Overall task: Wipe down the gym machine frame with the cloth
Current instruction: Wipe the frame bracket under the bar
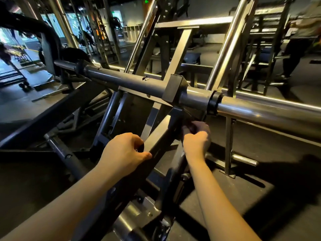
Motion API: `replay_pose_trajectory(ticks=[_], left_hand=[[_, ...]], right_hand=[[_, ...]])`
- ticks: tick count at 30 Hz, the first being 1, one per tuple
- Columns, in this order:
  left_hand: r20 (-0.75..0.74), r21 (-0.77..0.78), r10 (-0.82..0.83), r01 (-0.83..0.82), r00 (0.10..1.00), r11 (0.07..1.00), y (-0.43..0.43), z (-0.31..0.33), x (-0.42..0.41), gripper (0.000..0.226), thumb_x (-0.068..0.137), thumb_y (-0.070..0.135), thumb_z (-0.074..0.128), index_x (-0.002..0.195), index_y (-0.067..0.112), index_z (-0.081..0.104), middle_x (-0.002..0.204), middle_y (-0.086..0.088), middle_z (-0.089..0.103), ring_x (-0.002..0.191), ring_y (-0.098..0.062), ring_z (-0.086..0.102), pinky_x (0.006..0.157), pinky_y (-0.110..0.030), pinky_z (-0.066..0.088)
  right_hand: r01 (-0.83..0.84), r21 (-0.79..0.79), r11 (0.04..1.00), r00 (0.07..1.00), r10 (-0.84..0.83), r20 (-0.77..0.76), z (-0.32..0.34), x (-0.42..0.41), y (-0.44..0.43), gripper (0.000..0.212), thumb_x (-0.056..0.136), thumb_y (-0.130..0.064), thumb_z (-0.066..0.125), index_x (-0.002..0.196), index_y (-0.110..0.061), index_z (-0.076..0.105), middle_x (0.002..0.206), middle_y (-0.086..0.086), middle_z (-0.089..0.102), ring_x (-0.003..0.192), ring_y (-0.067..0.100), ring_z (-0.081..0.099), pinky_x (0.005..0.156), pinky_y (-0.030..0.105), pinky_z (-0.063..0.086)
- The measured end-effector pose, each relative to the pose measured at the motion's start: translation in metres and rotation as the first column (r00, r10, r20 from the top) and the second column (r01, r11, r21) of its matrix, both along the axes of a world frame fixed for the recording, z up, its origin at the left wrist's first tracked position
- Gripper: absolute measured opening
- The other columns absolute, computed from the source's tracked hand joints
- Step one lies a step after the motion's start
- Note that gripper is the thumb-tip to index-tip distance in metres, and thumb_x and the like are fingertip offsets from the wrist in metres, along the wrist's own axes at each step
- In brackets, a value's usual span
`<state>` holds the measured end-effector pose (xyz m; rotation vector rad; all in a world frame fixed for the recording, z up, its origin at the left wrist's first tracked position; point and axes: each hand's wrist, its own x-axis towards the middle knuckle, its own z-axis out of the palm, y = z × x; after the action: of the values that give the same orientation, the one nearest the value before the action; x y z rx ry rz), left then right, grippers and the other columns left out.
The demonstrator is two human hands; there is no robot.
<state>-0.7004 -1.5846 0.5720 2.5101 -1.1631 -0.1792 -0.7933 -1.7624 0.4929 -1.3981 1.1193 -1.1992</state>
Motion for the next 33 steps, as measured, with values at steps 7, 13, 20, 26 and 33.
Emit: replay_pose_trajectory(ticks=[7, 13, 20, 26, 33], left_hand=[[-0.106, -0.05, -0.001, -0.005, 0.994, 0.999, 0.001, -0.01, 0.013, 0.057, 0.077, 0.05, 0.081, 0.126, 0.024, 0.066, 0.11, 0.009, 0.07, 0.095, -0.005, 0.065, 0.077, -0.019, 0.052], [-0.063, -0.06, -0.003, -0.001, 0.998, 0.998, 0.002, -0.013, 0.015, 0.052, 0.077, 0.052, 0.08, 0.122, 0.027, 0.068, 0.104, 0.012, 0.07, 0.093, -0.005, 0.065, 0.083, -0.027, 0.057], [-0.066, -0.078, -0.002, -0.004, 0.998, 0.997, 0.002, -0.015, 0.014, 0.055, 0.076, 0.053, 0.081, 0.122, 0.026, 0.068, 0.105, 0.011, 0.07, 0.094, -0.006, 0.066, 0.087, -0.033, 0.059], [-0.117, -0.072, 0.0, -0.008, 0.993, 0.997, 0.001, -0.014, 0.017, 0.057, 0.075, 0.052, 0.081, 0.124, 0.025, 0.068, 0.106, 0.011, 0.071, 0.097, -0.006, 0.066, 0.089, -0.03, 0.057], [-0.125, -0.088, 0.011, -0.023, 0.992, 0.996, 0.001, -0.016, 0.015, 0.055, 0.077, 0.05, 0.081, 0.124, 0.025, 0.067, 0.108, 0.01, 0.071, 0.097, -0.006, 0.066, 0.09, -0.032, 0.058]], right_hand=[[-0.151, -0.001, 0.989, 0.979, 0.15, 0.139, -0.02, -0.006, 0.034, 0.032, 0.093, -0.005, 0.069, 0.122, -0.018, 0.067, 0.104, -0.018, 0.062, 0.095, -0.021, 0.057, 0.077, 0.001, 0.046], [-0.233, -0.083, 0.969, 0.97, 0.238, 0.057, -0.038, -0.018, 0.057, 0.022, 0.094, -0.016, 0.071, 0.116, -0.021, 0.07, 0.109, -0.009, 0.067, 0.105, -0.002, 0.063, 0.085, 0.017, 0.056], [-0.108, 0.072, 0.992, 0.976, 0.092, 0.198, -0.007, 0.005, -0.004, 0.023, 0.092, -0.015, 0.073, 0.115, -0.017, 0.069, 0.12, 0.002, 0.063, 0.113, 0.018, 0.058, 0.087, 0.026, 0.052], [-0.318, 0.071, 0.945, 0.941, 0.305, 0.15, -0.026, -0.017, 0.047, 0.026, 0.092, -0.015, 0.074, 0.112, -0.031, 0.068, 0.108, -0.015, 0.068, 0.102, -0.002, 0.064, 0.08, 0.014, 0.054], [-0.233, -0.068, 0.97, 0.97, 0.237, 0.047, -0.023, -0.009, 0.022, 0.026, 0.095, -0.016, 0.07, 0.115, -0.032, 0.065, 0.113, -0.01, 0.065, 0.106, 0.002, 0.061, 0.093, 0.032, 0.057]])
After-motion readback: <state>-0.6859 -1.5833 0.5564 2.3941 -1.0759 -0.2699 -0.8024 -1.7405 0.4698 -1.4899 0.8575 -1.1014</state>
